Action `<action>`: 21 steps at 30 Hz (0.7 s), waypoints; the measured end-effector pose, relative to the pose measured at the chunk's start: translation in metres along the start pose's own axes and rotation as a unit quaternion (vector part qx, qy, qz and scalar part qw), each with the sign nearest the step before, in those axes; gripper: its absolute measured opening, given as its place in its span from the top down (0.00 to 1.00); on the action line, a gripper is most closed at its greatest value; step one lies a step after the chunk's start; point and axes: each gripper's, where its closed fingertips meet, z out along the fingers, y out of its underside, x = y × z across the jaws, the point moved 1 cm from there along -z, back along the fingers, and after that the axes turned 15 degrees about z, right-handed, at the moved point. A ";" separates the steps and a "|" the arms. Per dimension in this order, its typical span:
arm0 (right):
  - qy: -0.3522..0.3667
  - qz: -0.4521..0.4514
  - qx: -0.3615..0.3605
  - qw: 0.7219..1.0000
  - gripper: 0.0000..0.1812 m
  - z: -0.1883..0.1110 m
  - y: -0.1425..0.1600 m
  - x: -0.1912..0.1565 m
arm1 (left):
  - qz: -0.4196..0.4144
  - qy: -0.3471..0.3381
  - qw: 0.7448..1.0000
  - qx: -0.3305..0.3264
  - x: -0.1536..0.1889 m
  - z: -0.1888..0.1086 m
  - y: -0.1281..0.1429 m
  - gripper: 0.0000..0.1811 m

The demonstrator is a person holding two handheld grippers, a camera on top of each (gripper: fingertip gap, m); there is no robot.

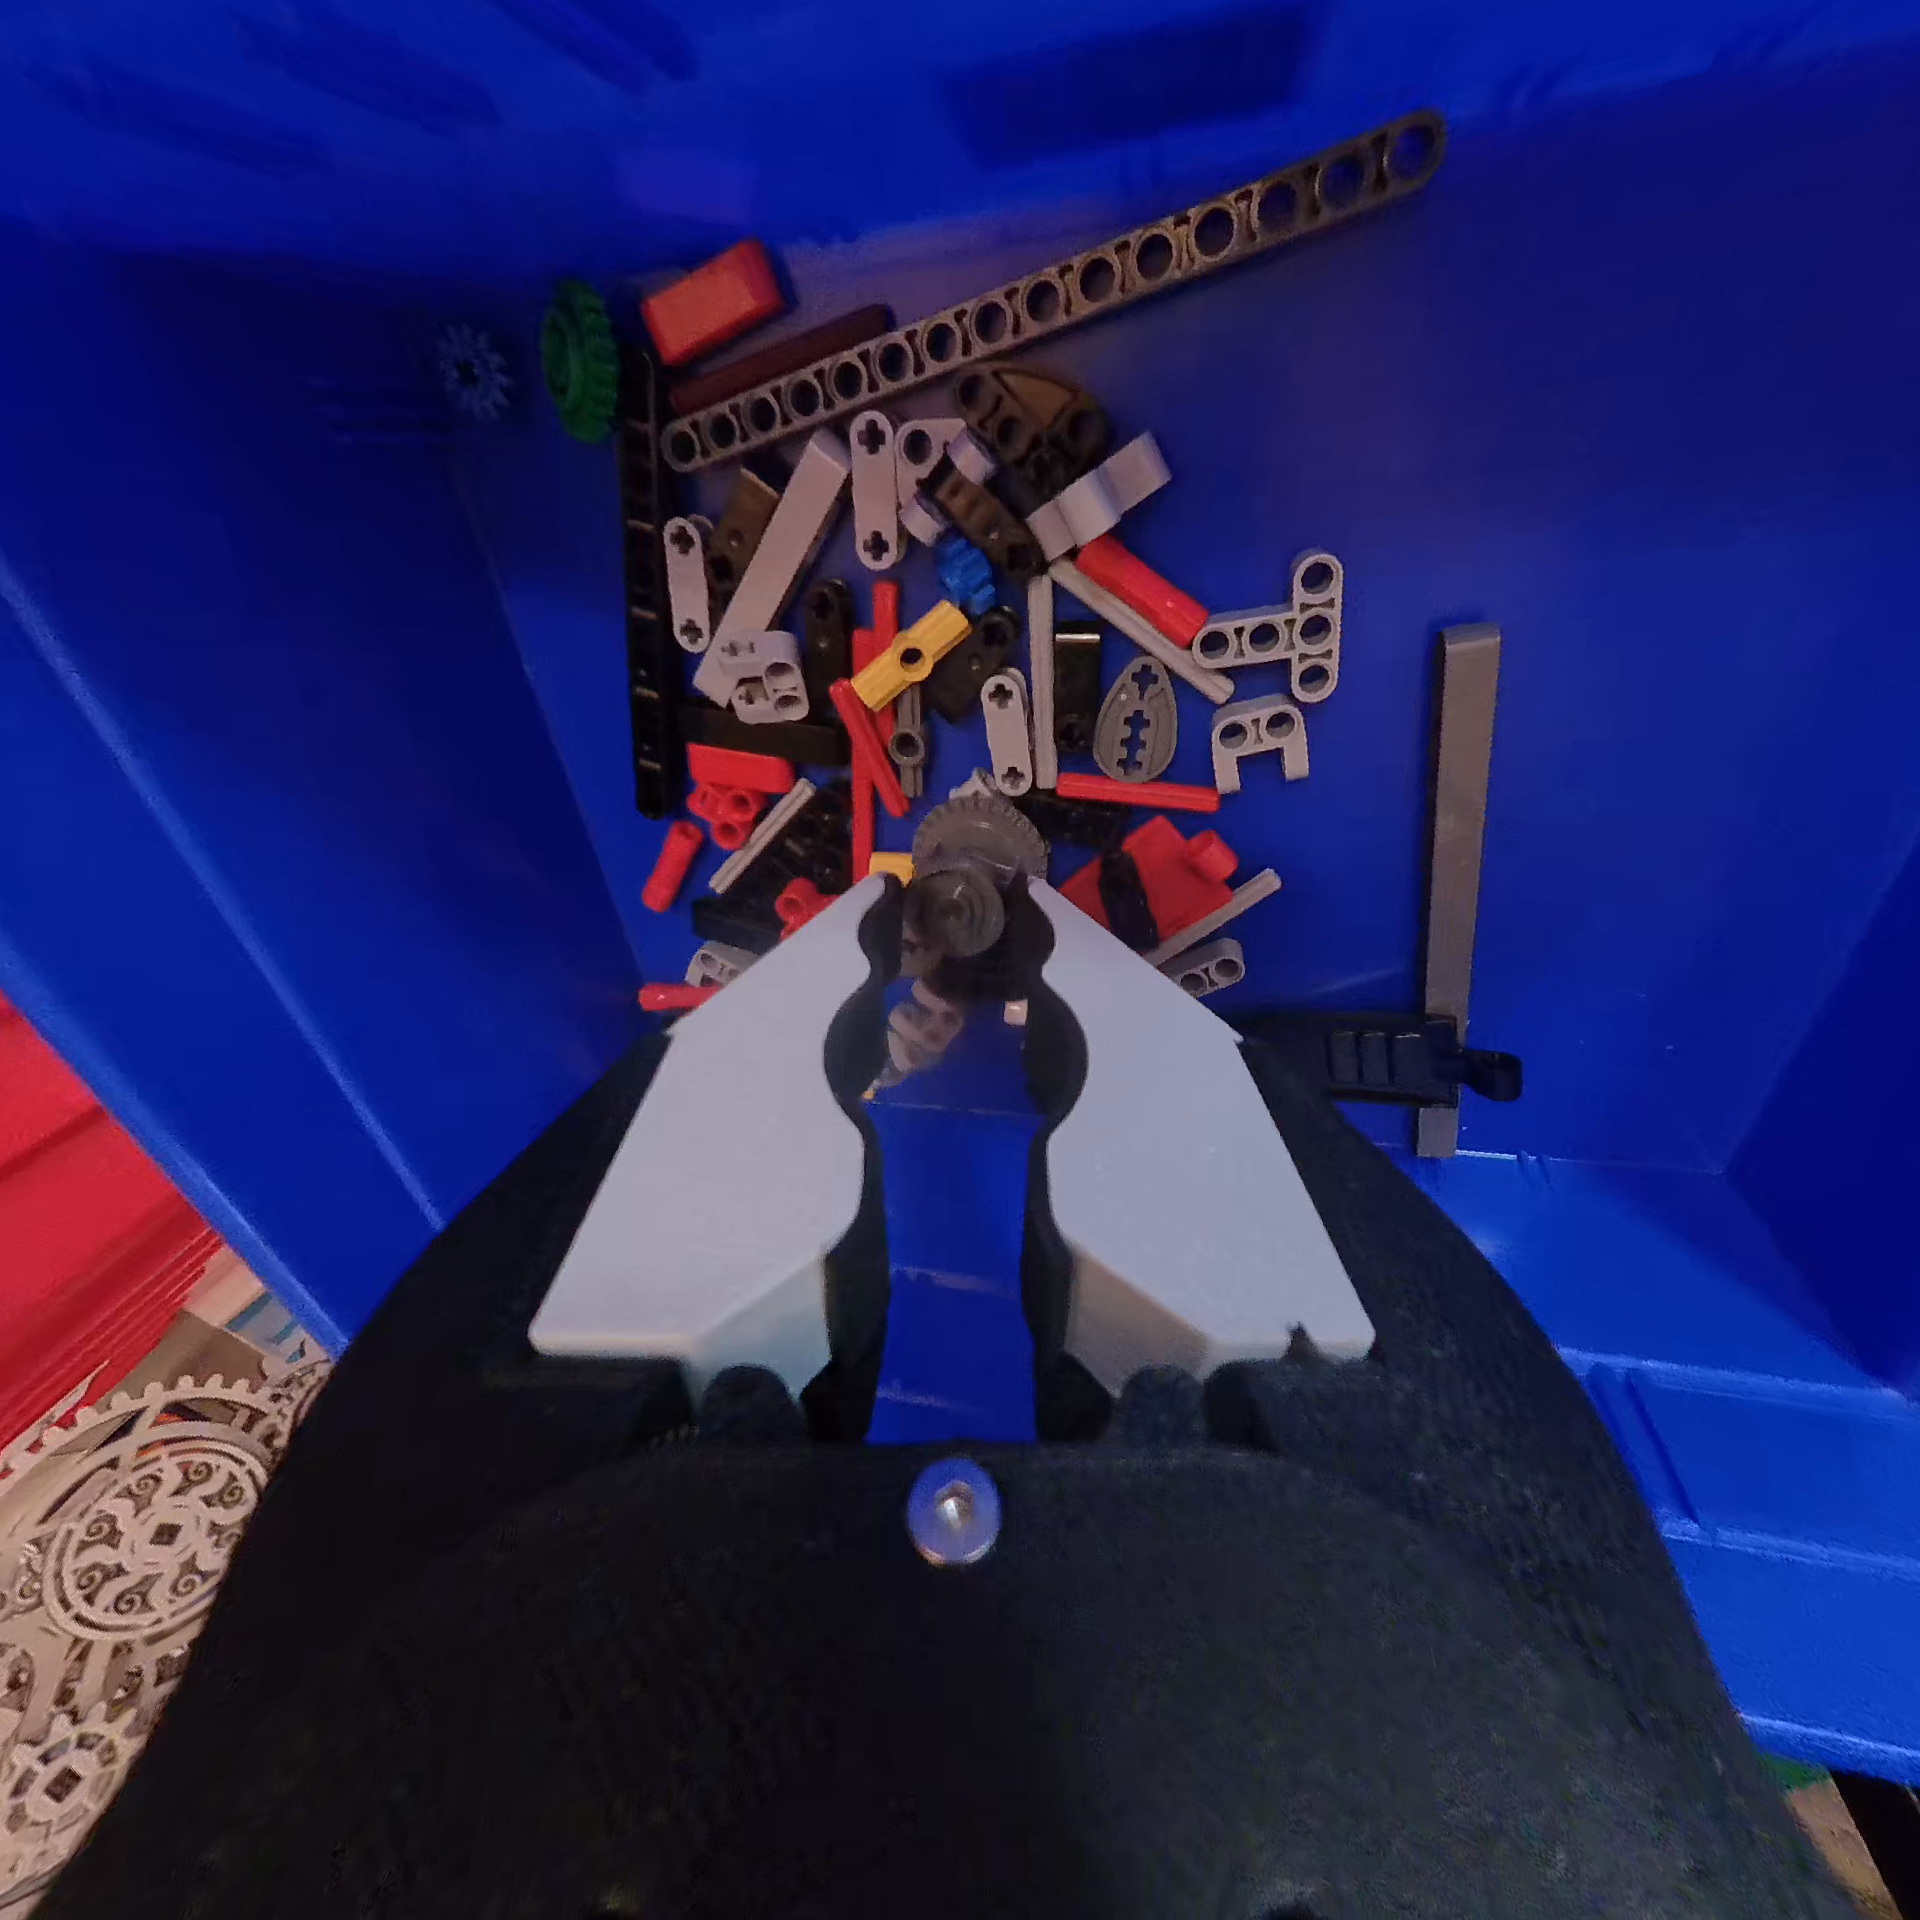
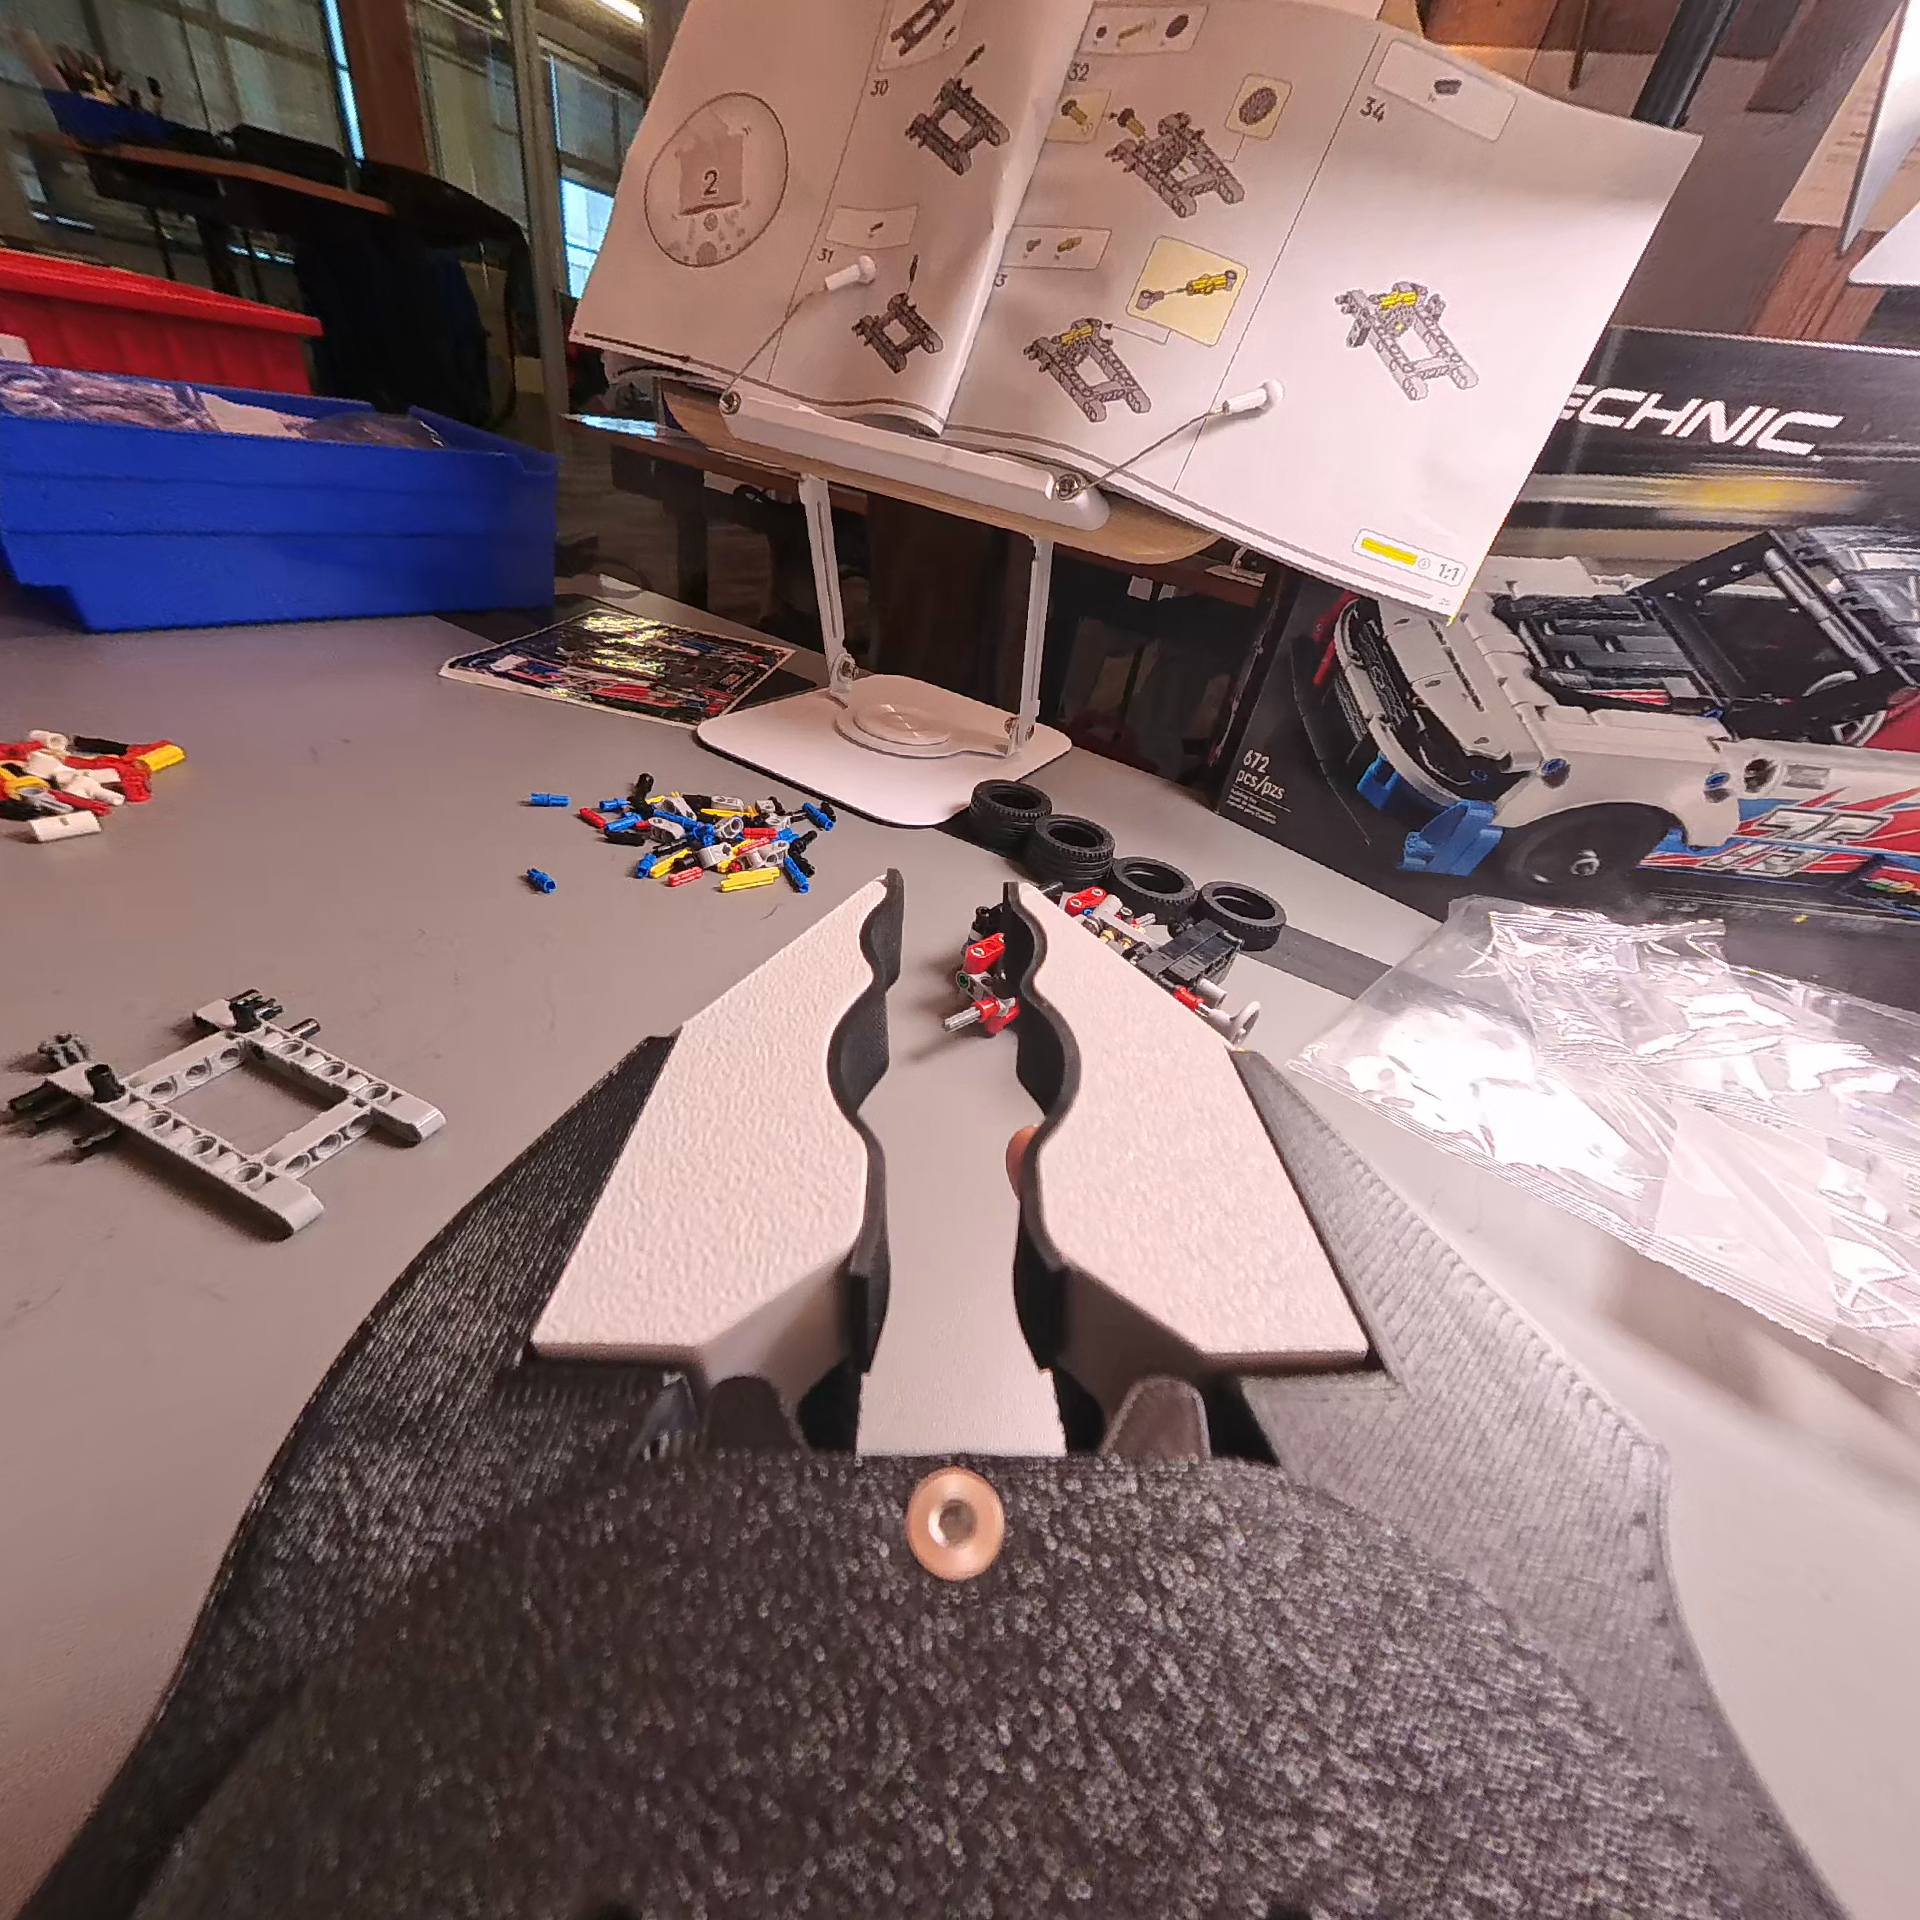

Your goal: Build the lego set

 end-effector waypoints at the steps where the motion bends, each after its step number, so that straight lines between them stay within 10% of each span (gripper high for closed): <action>1: 0.000 0.000 0.000 1.000 0.90 0.000 0.000 0.000 | -0.001 0.000 1.000 0.000 0.000 0.000 0.001 0.89; 21: 0.001 0.003 -0.002 1.000 0.90 0.001 0.001 0.000 | -0.053 0.037 0.984 0.167 0.003 -0.033 -0.031 0.77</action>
